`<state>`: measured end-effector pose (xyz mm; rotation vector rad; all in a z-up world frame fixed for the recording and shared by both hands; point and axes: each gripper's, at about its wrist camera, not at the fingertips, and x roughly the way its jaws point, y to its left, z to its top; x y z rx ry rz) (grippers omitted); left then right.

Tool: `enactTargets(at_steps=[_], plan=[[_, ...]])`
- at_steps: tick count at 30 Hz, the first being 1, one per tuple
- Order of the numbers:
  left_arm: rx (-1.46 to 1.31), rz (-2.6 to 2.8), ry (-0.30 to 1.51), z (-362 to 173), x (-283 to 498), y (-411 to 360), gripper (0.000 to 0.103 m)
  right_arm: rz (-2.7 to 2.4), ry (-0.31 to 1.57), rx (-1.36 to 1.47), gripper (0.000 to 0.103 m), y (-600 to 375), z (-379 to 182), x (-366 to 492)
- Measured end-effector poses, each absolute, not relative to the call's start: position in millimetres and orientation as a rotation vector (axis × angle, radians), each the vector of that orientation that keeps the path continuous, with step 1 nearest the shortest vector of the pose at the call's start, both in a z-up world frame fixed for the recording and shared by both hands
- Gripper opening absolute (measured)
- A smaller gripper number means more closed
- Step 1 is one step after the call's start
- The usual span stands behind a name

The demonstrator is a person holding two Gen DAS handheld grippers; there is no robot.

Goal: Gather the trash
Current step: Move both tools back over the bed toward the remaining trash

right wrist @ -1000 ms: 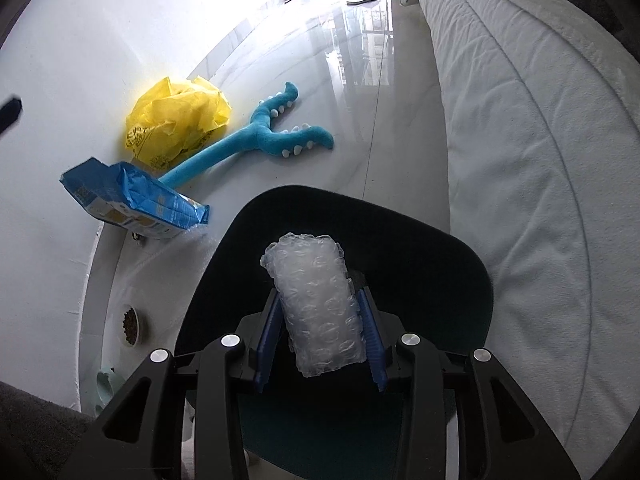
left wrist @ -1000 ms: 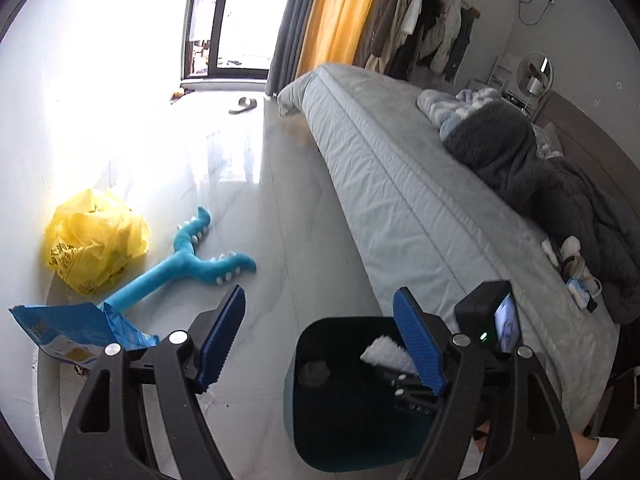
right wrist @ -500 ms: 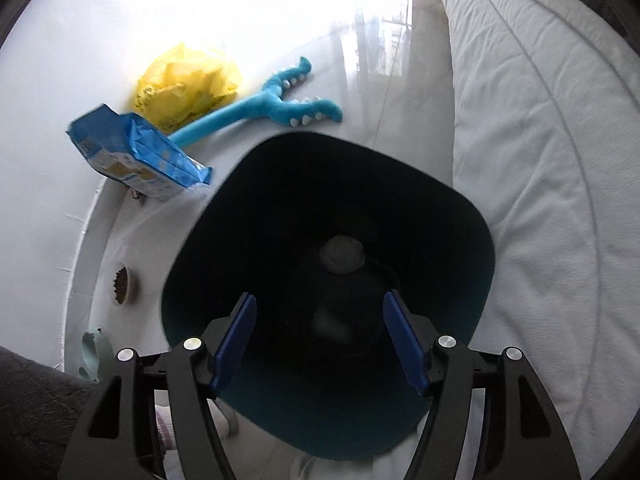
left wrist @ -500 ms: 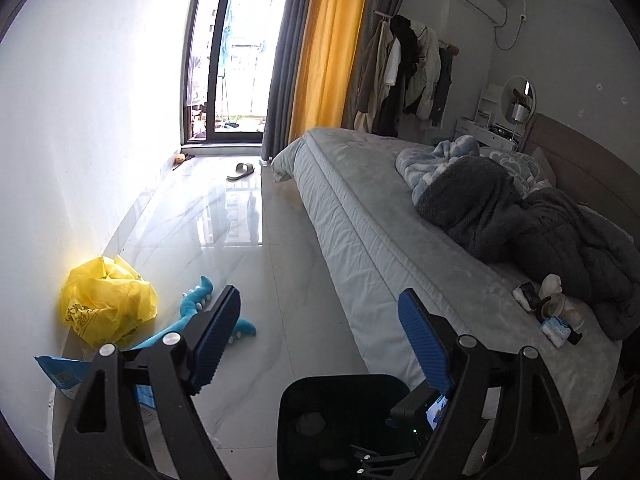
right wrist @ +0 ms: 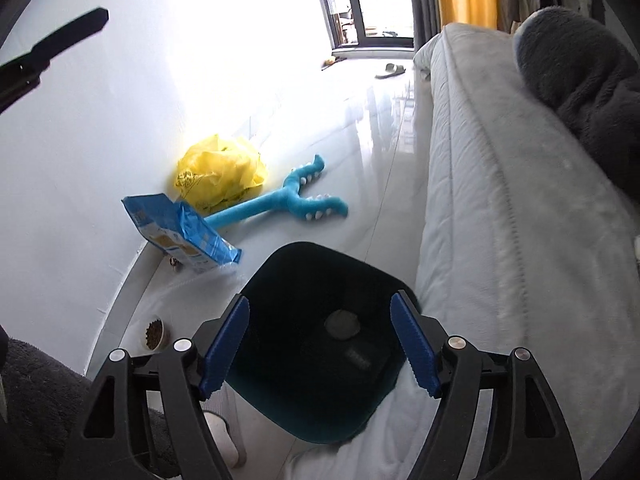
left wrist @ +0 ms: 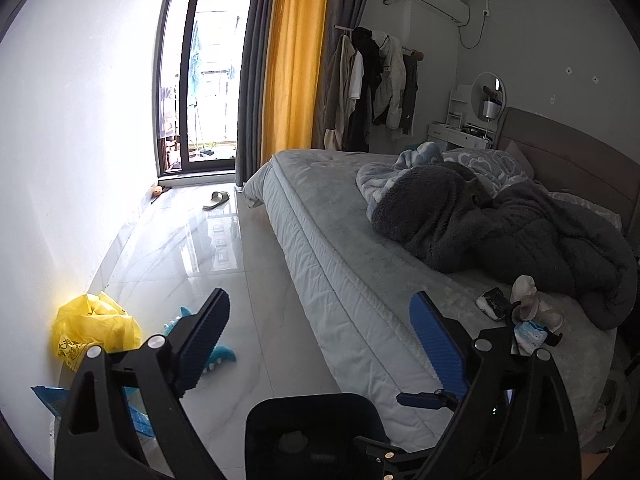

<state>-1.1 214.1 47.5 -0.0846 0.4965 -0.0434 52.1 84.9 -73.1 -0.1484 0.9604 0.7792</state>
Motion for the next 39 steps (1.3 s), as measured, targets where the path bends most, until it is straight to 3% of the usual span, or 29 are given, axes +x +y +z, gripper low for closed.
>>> enactTargets(at_steps=[12, 34, 39], plan=[[-0.107, -0.125, 0.544, 37, 16, 162, 0.094, 0.659, 0.821, -0.091, 0.076, -11, -27, 76], [-0.11, -0.255, 0.649, 7, 47, 64, 0.094, 0.363, 0.75, -0.032, 0.076, -186, -21, 89], [-0.121, -0.281, 0.678, -2, 53, 43, 0.094, 0.324, 0.777, -0.066, 0.067, -202, -31, 87]])
